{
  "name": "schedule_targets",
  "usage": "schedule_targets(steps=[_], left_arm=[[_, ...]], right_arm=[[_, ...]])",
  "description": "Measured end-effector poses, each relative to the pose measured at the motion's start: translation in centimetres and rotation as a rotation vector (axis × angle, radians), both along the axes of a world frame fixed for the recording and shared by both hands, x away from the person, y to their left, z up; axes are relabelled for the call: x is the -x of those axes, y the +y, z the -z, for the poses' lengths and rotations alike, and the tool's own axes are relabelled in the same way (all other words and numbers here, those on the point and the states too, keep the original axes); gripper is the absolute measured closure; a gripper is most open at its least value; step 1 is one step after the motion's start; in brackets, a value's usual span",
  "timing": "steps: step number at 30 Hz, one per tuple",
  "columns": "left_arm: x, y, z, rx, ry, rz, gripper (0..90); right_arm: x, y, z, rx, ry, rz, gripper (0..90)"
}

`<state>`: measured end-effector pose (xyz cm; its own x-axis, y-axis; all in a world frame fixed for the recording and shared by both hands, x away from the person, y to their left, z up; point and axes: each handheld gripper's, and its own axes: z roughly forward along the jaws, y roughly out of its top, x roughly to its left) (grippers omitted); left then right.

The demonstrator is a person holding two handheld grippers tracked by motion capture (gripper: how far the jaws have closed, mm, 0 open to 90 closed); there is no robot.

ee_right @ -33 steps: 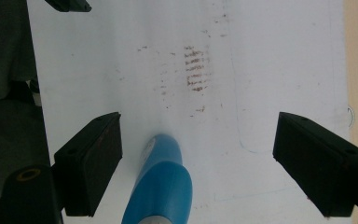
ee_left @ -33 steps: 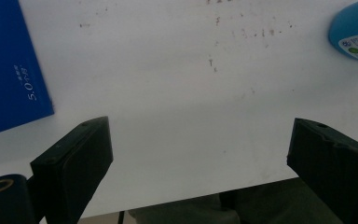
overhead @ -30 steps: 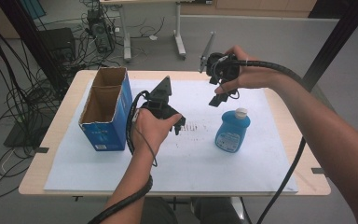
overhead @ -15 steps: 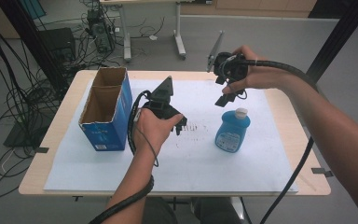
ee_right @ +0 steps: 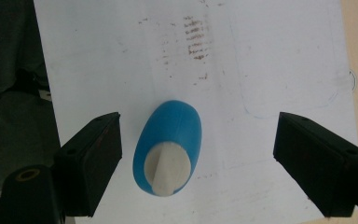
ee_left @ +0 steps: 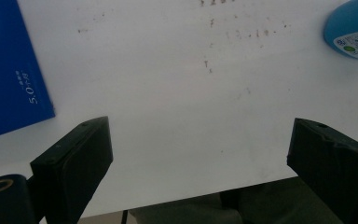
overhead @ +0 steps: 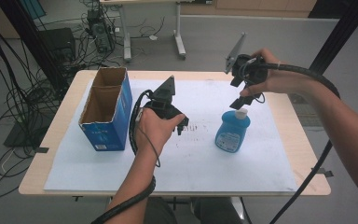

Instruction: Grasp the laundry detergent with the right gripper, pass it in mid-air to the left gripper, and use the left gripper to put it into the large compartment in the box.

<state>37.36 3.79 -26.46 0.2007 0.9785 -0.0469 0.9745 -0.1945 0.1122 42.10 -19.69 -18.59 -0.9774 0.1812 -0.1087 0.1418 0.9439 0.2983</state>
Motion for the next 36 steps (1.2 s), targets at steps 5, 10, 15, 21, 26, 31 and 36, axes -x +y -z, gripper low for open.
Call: schedule_targets(steps=[5,10,15,21,26,31,36], left_arm=[[0.0,-0.3,0.0,-0.004,0.000,0.005,7.2],[0.0,-0.5,0.0,-0.005,-0.001,0.009,7.2],[0.0,-0.7,-0.1,-0.003,-0.008,0.012,7.2],[0.1,-0.6,0.0,-0.007,-0.009,0.015,7.2],[0.2,-0.5,0.0,-0.011,-0.011,0.013,7.2],[0.3,-0.7,0.0,-0.015,-0.017,0.017,7.2],[0.3,-1.1,0.1,-0.020,-0.016,0.028,7.2]], right_arm=[[0.5,-1.9,0.1,-0.018,0.001,0.016,15.2],[1.0,-3.7,0.2,-0.028,0.002,0.039,14.7],[1.5,-5.4,0.6,-0.057,0.000,0.050,14.2],[1.9,-6.7,0.9,-0.106,-0.003,0.062,13.7],[2.4,-8.1,1.7,-0.149,-0.003,0.073,13.0],[3.2,-9.6,2.9,-0.196,-0.002,0.087,11.7],[3.7,-11.0,3.8,-0.270,-0.008,0.102,10.3]])
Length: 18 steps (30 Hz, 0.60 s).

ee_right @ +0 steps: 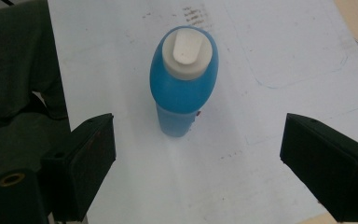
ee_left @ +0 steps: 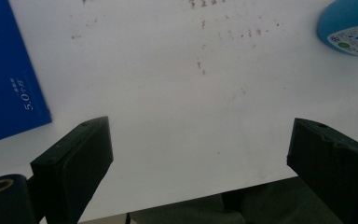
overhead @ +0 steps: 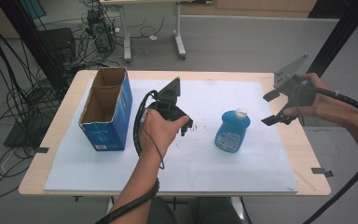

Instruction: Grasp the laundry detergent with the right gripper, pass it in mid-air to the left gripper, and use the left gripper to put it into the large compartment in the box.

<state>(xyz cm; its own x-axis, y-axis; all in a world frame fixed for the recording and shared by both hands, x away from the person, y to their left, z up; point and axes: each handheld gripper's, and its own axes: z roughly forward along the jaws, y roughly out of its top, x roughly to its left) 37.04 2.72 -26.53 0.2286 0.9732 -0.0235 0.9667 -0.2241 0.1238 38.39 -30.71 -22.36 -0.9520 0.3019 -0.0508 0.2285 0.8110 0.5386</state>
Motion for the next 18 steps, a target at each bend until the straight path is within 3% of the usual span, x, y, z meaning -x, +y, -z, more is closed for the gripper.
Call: schedule_targets(steps=[3,5,6,8,9,14,16,18], left_arm=[[0.0,-0.1,0.0,-0.001,-0.001,0.000,7.2],[-0.1,-0.1,0.0,-0.002,-0.002,0.001,7.2],[-0.1,-0.2,0.0,-0.003,0.000,0.002,7.2],[-0.1,-0.3,0.0,-0.006,-0.002,0.002,7.2],[-0.1,-0.3,0.1,-0.009,0.000,0.002,7.2],[-0.3,-0.8,0.3,-0.018,0.004,0.011,7.3],[-0.3,-0.8,0.3,-0.016,0.003,0.009,7.2],[-0.3,-0.9,0.4,-0.019,0.004,0.014,7.3]], right_arm=[[0.3,-0.5,0.4,-0.031,-0.006,0.011,9.2],[0.8,-1.3,1.1,-0.088,-0.021,0.023,8.0],[0.8,-1.3,1.1,-0.088,-0.021,0.023,8.0],[1.3,-2.0,1.8,-0.160,-0.037,0.034,7.5],[1.3,-2.0,1.8,-0.160,-0.037,0.034,7.5],[2.0,-2.8,3.6,-0.264,-0.064,0.065,5.9],[2.0,-2.9,3.9,-0.273,-0.071,0.065,5.7],[2.2,-3.0,4.6,-0.319,-0.081,0.074,5.1]])
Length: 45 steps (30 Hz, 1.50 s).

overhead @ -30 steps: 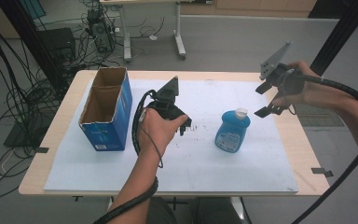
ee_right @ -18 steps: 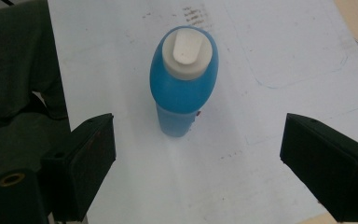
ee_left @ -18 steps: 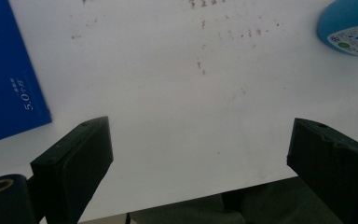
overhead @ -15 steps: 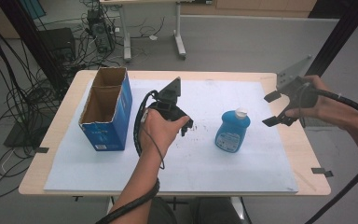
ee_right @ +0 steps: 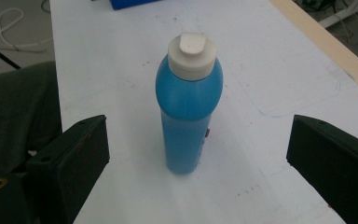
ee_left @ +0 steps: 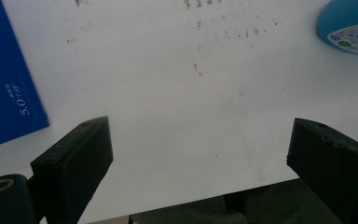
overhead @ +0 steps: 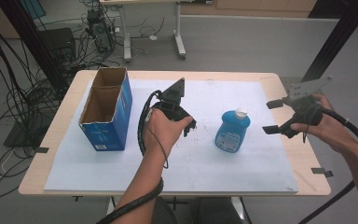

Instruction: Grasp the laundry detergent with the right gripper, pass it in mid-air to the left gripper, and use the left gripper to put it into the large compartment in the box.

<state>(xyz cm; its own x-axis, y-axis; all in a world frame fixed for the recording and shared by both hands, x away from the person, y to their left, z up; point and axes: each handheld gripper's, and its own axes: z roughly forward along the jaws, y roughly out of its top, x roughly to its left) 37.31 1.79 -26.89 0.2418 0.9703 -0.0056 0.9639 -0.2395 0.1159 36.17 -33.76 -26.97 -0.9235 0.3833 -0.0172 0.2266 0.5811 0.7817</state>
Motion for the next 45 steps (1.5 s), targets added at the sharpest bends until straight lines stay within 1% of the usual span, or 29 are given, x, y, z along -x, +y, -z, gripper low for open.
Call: schedule_targets(steps=[1,5,7,8,9,11,13,14,15,17,22,29,35,39,45], left_arm=[[0.0,0.0,0.0,-0.001,0.001,0.000,7.3],[0.0,0.0,0.2,-0.001,0.002,-0.003,7.3],[-0.1,0.1,0.3,-0.003,0.003,-0.005,7.3],[-0.1,0.2,0.3,-0.004,0.005,-0.004,7.3],[-0.1,0.2,0.4,-0.004,0.004,-0.005,7.3],[-0.1,0.2,0.5,-0.007,0.004,-0.007,7.3],[-0.1,0.2,0.6,-0.012,0.005,-0.002,7.3],[-0.1,0.3,0.7,-0.006,0.005,-0.003,7.3],[-0.1,0.3,0.7,-0.006,0.005,-0.003,7.3],[-0.1,0.3,0.8,-0.006,0.005,-0.003,7.3],[-0.1,0.5,1.0,-0.008,0.006,-0.004,7.3],[-0.1,0.5,1.2,-0.001,0.009,-0.003,7.3],[-0.1,0.5,1.2,-0.002,0.007,0.000,7.3],[-0.1,0.6,1.2,-0.003,0.006,-0.002,7.3],[0.0,0.8,1.4,-0.003,0.008,-0.006,7.3]], right_arm=[[0.0,0.0,0.0,0.000,0.000,0.000,5.1],[0.3,0.0,1.1,-0.044,-0.017,0.009,4.1],[0.4,0.0,1.7,-0.067,-0.024,0.014,4.1],[0.5,0.0,2.3,-0.087,-0.030,0.023,3.9],[0.5,0.0,2.3,-0.087,-0.030,0.023,3.9],[0.6,0.0,3.1,-0.108,-0.036,0.031,3.8],[0.6,0.1,3.6,-0.118,-0.038,0.037,3.8],[0.6,0.1,4.2,-0.128,-0.041,0.044,3.7],[0.6,0.1,4.2,-0.128,-0.041,0.044,3.7],[0.6,0.2,4.7,-0.140,-0.041,0.048,3.7],[0.7,0.6,5.8,-0.147,-0.048,0.063,2.8],[0.6,1.3,7.1,-0.150,-0.055,0.079,2.2],[0.5,2.1,8.2,-0.147,-0.067,0.088,2.1],[0.4,2.7,9.1,-0.162,-0.070,0.105,2.0],[0.3,3.2,9.9,-0.167,-0.073,0.115,2.0]])
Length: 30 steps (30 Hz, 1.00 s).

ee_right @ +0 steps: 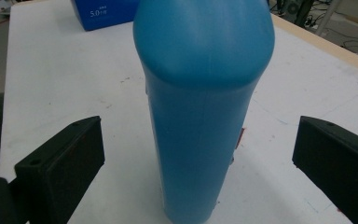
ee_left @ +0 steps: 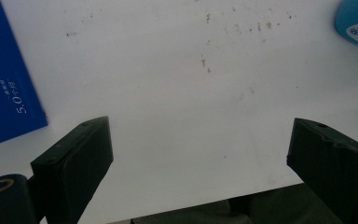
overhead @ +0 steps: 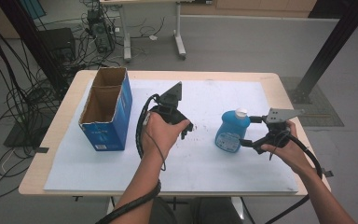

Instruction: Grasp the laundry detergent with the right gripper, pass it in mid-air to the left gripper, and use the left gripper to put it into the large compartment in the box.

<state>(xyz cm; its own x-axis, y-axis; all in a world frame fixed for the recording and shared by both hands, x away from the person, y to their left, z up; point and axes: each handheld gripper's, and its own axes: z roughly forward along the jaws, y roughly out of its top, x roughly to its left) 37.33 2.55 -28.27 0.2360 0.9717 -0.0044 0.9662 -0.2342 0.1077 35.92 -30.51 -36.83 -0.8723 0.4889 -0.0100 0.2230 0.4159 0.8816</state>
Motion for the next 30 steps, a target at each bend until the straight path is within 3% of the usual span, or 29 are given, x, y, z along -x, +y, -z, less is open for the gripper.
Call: schedule_targets(steps=[30], left_arm=[[0.0,0.0,0.2,-0.001,0.003,0.001,7.5]], right_arm=[[-0.5,2.3,3.0,-0.079,-0.021,0.046,1.5]])
